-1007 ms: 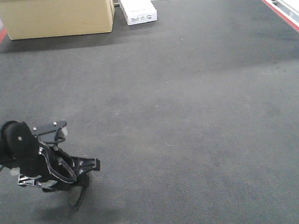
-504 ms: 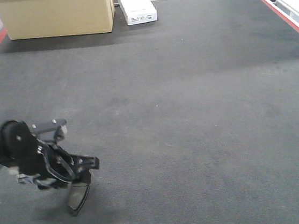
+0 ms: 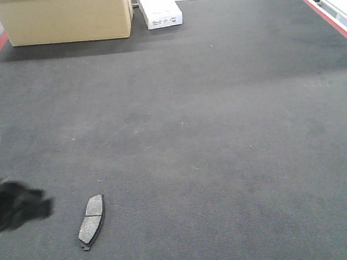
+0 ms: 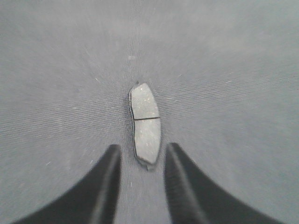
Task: Move and align brake pads A on conveyor
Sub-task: 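Raise the open left gripper away from the placed pad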
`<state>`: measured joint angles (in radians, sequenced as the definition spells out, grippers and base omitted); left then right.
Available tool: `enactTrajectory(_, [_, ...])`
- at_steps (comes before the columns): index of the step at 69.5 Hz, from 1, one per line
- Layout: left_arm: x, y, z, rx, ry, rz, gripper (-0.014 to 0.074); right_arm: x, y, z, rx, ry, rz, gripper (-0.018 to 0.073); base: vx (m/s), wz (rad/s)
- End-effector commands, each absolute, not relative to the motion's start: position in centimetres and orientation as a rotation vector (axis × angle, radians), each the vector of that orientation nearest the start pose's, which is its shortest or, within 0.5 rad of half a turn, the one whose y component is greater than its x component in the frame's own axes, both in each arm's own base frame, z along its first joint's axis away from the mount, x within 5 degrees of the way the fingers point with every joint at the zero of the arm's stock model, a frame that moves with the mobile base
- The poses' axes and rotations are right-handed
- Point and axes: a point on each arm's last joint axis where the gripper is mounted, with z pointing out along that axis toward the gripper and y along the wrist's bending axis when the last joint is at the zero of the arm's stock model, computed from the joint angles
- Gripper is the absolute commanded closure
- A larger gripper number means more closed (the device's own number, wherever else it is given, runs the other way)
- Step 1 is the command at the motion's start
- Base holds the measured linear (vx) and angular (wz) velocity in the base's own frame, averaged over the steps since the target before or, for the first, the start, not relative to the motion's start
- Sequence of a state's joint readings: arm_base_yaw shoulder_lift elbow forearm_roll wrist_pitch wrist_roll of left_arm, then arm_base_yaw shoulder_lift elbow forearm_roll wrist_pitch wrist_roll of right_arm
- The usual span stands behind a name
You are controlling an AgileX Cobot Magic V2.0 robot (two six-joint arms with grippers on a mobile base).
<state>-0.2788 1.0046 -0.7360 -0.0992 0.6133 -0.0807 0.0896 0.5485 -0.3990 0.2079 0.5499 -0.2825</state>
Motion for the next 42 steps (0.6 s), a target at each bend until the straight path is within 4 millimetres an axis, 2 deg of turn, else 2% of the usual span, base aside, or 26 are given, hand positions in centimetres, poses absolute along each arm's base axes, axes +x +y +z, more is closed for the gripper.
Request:
enactTrajectory(1, [16.3, -5.2, 31.3, 0.159, 2.214, -0.309, 0.0486, 10.9, 1.8, 27.4, -0.249, 2.049, 0.096, 0.0490, 0.00, 0.00])
enactTrajectory(12, [12.8, -4.2, 31.0, 0.156, 2.130, -0.324, 0.0573, 10.9, 1.8, 27.4, -0.249, 2.049, 0.096, 0.0490, 0.00, 0.00])
enactTrajectory(19, [11.3, -3.8, 30.5, 0.155, 2.104, -0.330, 0.0605, 10.9, 1.8, 27.4, -0.249, 2.049, 0.096, 0.0490, 0.00, 0.00])
enactTrajectory(29, [10.0, -3.4, 29.9, 0.153, 2.069, -0.335, 0.0604, 10.9, 1.8, 27.4, -0.249, 2.049, 0.096, 0.0490, 0.00, 0.00])
enactTrajectory(42, [9.3, -3.2, 29.9, 0.151, 2.035, -0.340, 0.0603, 10.9, 1.8, 27.4, -0.249, 2.049, 0.096, 0.0490, 0.00, 0.00])
